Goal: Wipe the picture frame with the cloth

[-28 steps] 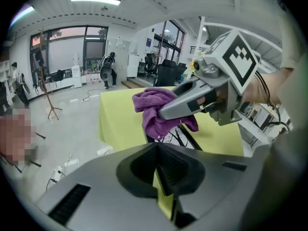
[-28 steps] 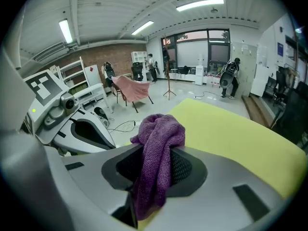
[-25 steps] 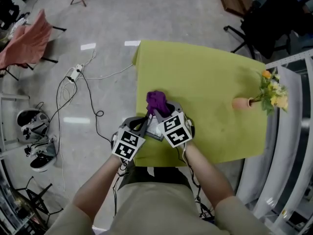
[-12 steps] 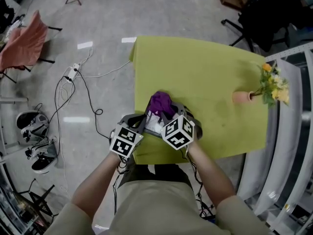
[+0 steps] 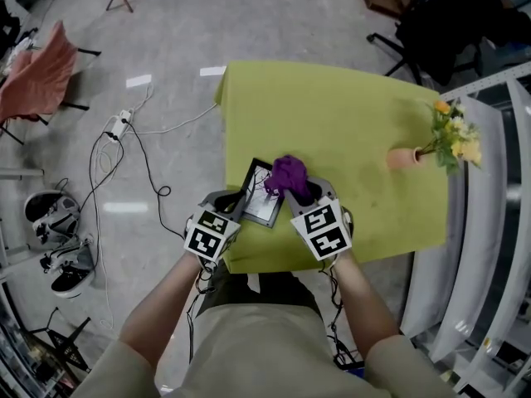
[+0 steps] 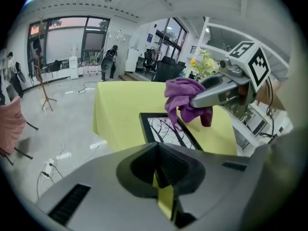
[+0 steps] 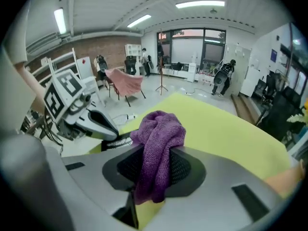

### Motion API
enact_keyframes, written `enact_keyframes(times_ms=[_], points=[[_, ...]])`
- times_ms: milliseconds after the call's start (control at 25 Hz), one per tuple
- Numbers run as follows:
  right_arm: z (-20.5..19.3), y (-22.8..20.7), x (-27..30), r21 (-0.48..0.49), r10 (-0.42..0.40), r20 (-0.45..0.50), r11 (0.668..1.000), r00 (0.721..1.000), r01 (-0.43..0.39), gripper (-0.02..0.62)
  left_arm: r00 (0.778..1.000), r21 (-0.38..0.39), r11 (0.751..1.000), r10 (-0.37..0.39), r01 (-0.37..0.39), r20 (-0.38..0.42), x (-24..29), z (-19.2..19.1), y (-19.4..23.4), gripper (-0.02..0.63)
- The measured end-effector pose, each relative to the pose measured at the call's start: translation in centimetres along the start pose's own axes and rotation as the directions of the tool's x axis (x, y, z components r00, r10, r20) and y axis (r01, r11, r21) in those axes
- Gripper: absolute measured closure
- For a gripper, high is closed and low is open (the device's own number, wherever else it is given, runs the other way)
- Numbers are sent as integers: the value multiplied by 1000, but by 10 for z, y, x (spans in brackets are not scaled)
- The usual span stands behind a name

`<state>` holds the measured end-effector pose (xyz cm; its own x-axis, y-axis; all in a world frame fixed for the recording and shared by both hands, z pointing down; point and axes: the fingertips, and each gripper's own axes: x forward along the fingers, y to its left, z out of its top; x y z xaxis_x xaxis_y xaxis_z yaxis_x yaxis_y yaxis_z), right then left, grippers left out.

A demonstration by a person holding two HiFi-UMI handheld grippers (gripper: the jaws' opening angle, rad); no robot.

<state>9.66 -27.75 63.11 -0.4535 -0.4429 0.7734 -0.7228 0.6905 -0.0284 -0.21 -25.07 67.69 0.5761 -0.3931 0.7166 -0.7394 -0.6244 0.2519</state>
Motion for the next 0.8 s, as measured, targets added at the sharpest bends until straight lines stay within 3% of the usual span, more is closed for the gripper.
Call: enact_keyframes(times_ms=[160, 320, 560, 800], points=[[26, 31, 2, 34, 74, 85, 996, 994, -77, 485, 1000, -44, 999, -17, 18, 22, -12, -1, -4, 598], [24, 61, 31, 11, 108, 51, 994, 993, -108, 483, 999, -35, 999, -34, 33, -17, -16, -15, -7, 598], [-4, 68, 62, 5, 73, -36, 997, 997, -73, 483, 998, -52, 998, -45, 42, -41, -14, -26, -11, 598], [-36, 49, 44, 11, 22, -89, 1000, 996, -21, 485, 998, -42, 999, -24, 21, -54, -14, -27, -11, 598]])
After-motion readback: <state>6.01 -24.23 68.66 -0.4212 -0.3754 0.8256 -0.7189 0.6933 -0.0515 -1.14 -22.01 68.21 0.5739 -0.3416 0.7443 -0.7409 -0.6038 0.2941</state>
